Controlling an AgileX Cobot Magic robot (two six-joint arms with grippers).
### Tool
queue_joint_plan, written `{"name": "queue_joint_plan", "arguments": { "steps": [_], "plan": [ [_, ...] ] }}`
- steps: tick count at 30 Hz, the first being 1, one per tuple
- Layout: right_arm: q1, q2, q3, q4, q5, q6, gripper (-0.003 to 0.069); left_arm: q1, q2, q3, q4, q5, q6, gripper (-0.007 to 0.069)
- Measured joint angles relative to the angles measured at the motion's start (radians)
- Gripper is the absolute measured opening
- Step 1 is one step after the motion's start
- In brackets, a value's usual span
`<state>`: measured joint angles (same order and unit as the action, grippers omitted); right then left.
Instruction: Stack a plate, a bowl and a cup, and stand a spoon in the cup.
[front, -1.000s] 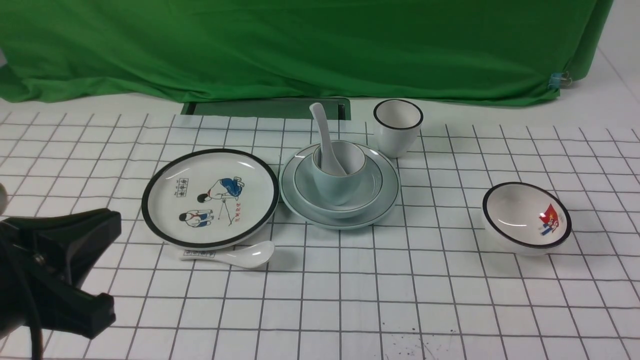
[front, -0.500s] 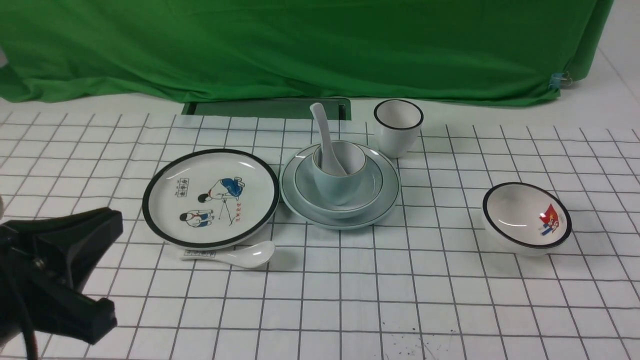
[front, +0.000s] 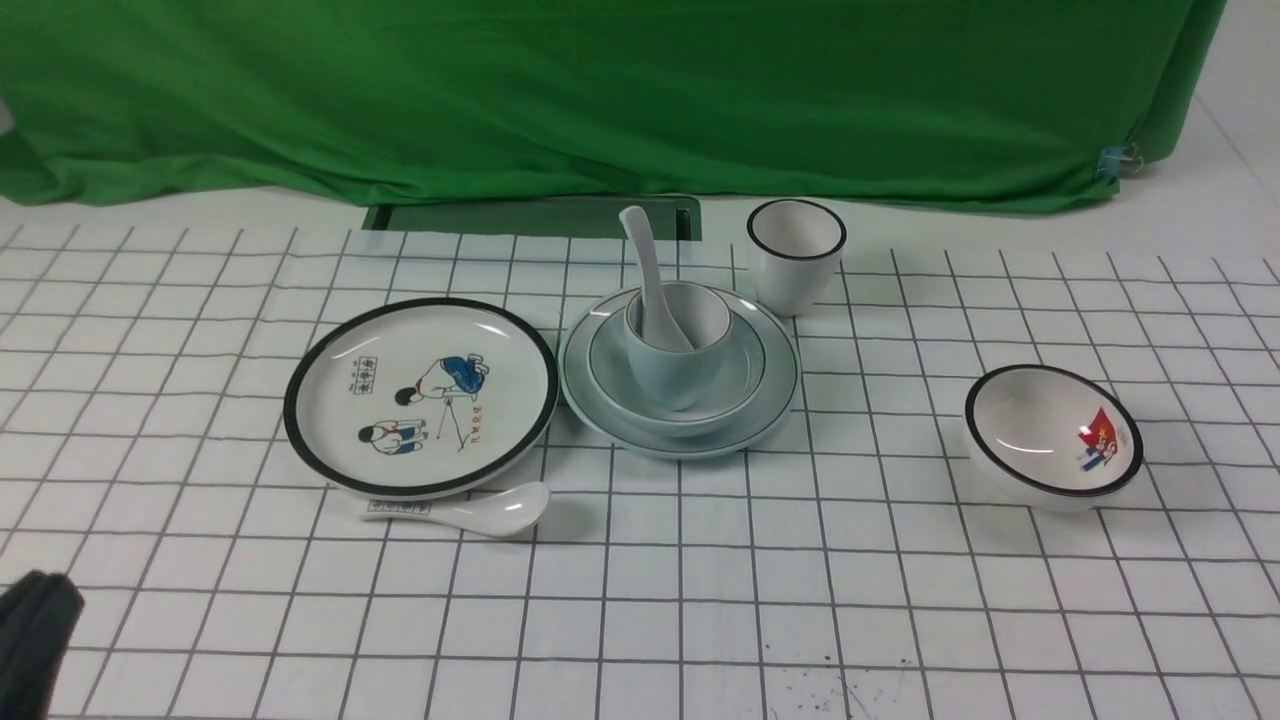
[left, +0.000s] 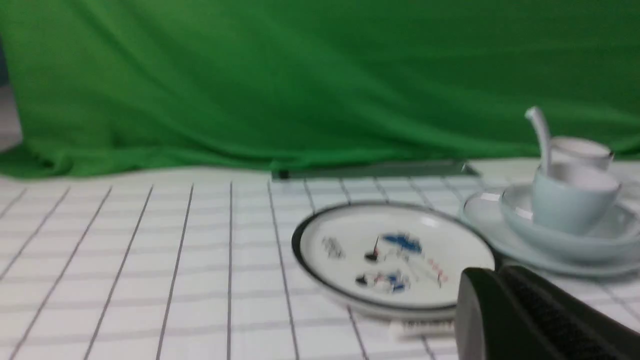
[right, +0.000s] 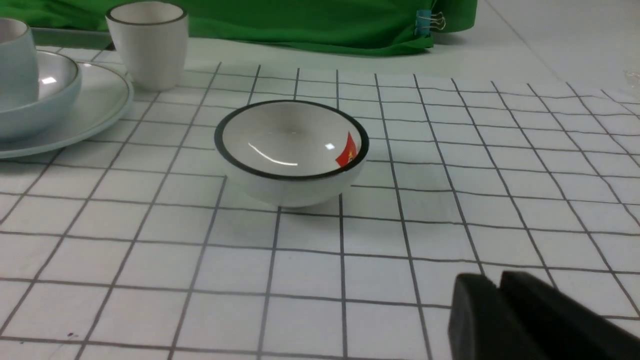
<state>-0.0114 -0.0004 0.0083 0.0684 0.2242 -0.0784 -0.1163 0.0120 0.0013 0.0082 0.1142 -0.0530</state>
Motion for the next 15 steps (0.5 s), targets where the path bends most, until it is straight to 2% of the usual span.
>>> {"name": "queue_joint_plan", "arguments": {
  "steps": [4,15],
  "plan": [
    [0.0,0.0,0.0,0.0,0.001,0.001,0.0099,0.0,-0.01,0.006,-0.023,0.135,0.021,-0.0029],
    [0.0,0.0,0.0,0.0,0.003,0.002,0.0125,0.0,-0.01,0.006,-0.028,0.143,0.032,-0.0029]
  ]
}}
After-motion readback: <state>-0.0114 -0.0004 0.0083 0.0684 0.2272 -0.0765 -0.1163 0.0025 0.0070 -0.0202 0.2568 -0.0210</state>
